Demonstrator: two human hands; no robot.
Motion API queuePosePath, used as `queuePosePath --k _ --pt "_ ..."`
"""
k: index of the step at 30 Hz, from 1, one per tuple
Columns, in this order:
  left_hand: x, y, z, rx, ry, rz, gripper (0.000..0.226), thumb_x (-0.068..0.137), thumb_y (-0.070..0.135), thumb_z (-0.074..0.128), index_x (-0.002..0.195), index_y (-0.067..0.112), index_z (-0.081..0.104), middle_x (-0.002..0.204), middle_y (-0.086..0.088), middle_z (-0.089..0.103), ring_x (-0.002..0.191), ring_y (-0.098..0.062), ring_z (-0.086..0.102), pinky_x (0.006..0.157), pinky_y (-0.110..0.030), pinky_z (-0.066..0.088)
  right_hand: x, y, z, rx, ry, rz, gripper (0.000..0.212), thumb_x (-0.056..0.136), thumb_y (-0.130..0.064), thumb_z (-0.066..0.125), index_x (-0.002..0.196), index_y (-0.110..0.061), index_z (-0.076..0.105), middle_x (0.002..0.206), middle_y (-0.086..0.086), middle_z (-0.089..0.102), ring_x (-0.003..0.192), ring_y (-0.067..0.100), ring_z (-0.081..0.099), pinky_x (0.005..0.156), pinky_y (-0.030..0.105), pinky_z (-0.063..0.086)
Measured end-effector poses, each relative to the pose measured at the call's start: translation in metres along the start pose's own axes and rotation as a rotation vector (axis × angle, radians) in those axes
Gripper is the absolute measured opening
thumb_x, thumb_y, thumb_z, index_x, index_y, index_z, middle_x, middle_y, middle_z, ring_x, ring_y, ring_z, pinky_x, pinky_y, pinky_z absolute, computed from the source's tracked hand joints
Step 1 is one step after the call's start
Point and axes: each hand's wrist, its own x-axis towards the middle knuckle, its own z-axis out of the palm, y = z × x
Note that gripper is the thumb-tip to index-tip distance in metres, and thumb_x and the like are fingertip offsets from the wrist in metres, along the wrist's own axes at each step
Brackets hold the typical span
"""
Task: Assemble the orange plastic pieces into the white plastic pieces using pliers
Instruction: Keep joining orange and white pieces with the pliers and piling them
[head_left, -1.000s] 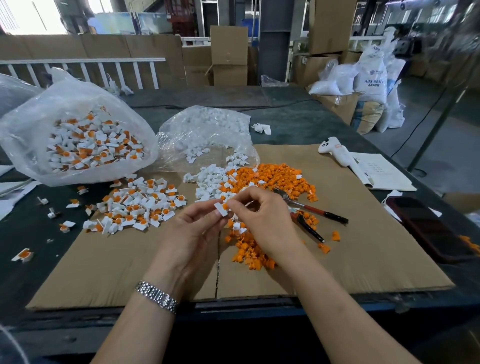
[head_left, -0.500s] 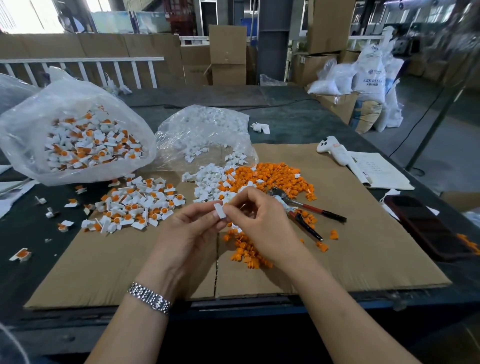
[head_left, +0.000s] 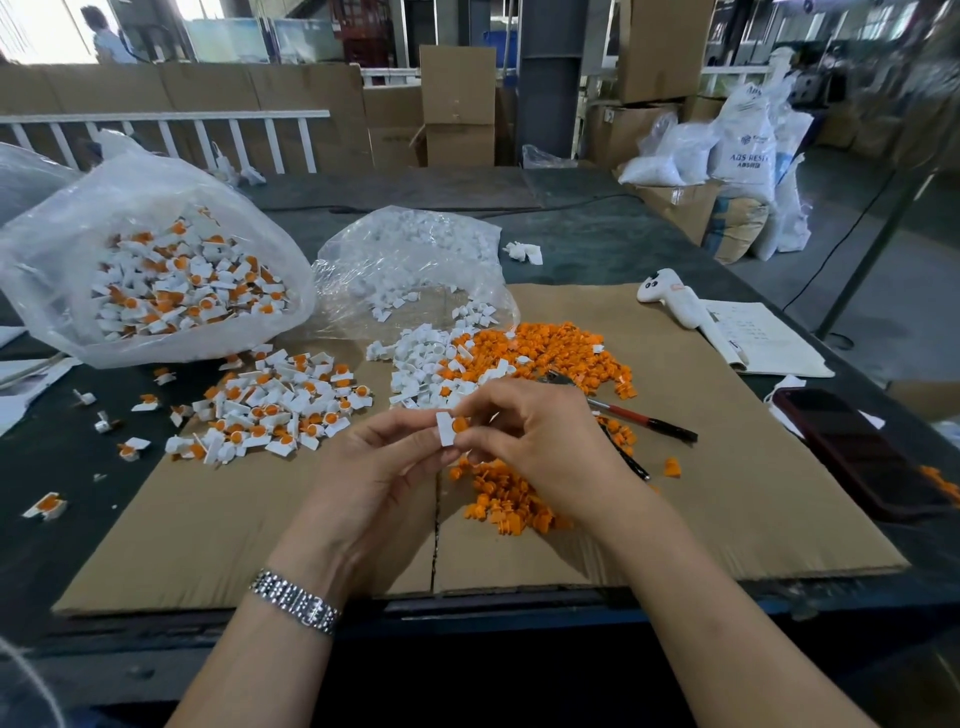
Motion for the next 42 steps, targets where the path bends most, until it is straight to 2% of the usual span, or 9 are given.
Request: queuePosePath --k 7,16,21,24,27,29,34,38,42 --pt "-0.002 0.004 0.004 0.018 0.019 -0.025 0.012 0.076 0.004 0.081 0.088 0.002 0.081 0.094 -0.02 0.077 0.087 -0.026 0.077 0.074 -0.024 0.061 0.001 -0.001 -0.001 -0.106 0.011 -0.054 0.021 0.087 -0.018 0.077 0.106 -0.013 0.071 0.09 -0.002 0.071 0.077 0.007 0.069 0.077 0.031 0.058" --pt "-0.001 0.004 0.008 0.083 0.093 -0.054 0.007 0.072 -0.001 0.082 0.078 -0.001 0.078 0.089 -0.022 0.077 0.079 -0.025 0.078 0.067 -0.021 0.061 0.003 0.002 0.003 -0.248 -0.024 -0.078 0.018 0.09 -0.025 0.074 0.106 -0.017 0.069 0.093 -0.008 0.065 0.085 0.011 0.063 0.081 0.037 0.056" --pt "0.003 0.004 0.01 0.039 0.126 -0.094 0.005 0.071 -0.001 0.081 0.076 0.0 0.08 0.096 -0.025 0.077 0.083 -0.028 0.079 0.065 -0.022 0.061 -0.001 0.011 -0.005 -0.007 -0.006 0.057 0.034 0.083 -0.04 0.077 0.112 -0.025 0.067 0.089 -0.013 0.067 0.079 0.002 0.067 0.075 0.021 0.059" --pt "0.005 0.006 0.008 -0.003 0.127 -0.122 0.008 0.072 0.0 0.083 0.08 0.002 0.081 0.105 -0.024 0.077 0.095 -0.03 0.078 0.068 -0.024 0.062 0.006 0.04 -0.028 -0.38 0.157 0.257 0.038 0.091 -0.048 0.066 0.118 -0.022 0.062 0.107 -0.008 0.063 0.093 0.006 0.061 0.077 0.019 0.051" --pt "0.007 0.006 0.007 0.022 0.149 -0.119 0.011 0.067 0.006 0.085 0.078 0.008 0.084 0.101 -0.021 0.078 0.086 -0.026 0.079 0.062 -0.023 0.061 0.009 0.066 -0.044 -0.678 0.025 0.537 0.048 0.091 -0.052 0.065 0.119 -0.013 0.055 0.12 0.008 0.055 0.106 0.026 0.055 0.085 0.04 0.046" --pt "0.008 0.005 0.008 0.04 0.146 -0.123 0.016 0.063 0.01 0.087 0.079 0.01 0.084 0.098 -0.021 0.078 0.082 -0.025 0.079 0.058 -0.021 0.06 0.009 0.075 -0.045 -0.729 -0.077 0.576 0.047 0.089 -0.051 0.069 0.112 -0.013 0.054 0.115 0.008 0.052 0.102 0.026 0.051 0.085 0.042 0.045" --pt "0.008 0.007 0.01 0.019 0.148 -0.151 0.01 0.063 0.012 0.086 0.073 0.011 0.083 0.089 -0.019 0.078 0.073 -0.021 0.078 0.05 -0.02 0.057 0.014 0.075 -0.045 -0.784 -0.1 0.551 0.021 0.094 -0.034 0.06 0.091 -0.015 0.052 0.097 0.006 0.051 0.086 0.023 0.051 0.076 0.039 0.045" --pt "0.009 0.012 0.01 -0.003 0.183 -0.127 0.011 0.065 0.012 0.084 0.074 0.007 0.081 0.085 -0.015 0.078 0.07 -0.018 0.076 0.049 -0.018 0.056 0.016 0.066 -0.054 -0.608 -0.046 0.576 0.02 0.098 -0.029 0.055 0.084 -0.016 0.05 0.081 0.006 0.055 0.068 0.018 0.052 0.054 0.031 0.035" --pt "0.009 0.014 0.017 -0.033 0.177 -0.067 0.03 0.064 0.015 0.083 0.09 0.004 0.074 0.081 -0.01 0.077 0.071 -0.015 0.076 0.051 -0.016 0.054 0.017 0.026 -0.063 -0.139 -0.069 0.642 0.012 0.099 -0.022 0.051 0.093 -0.012 0.056 0.078 0.008 0.066 0.066 0.021 0.063 0.065 0.04 0.053"
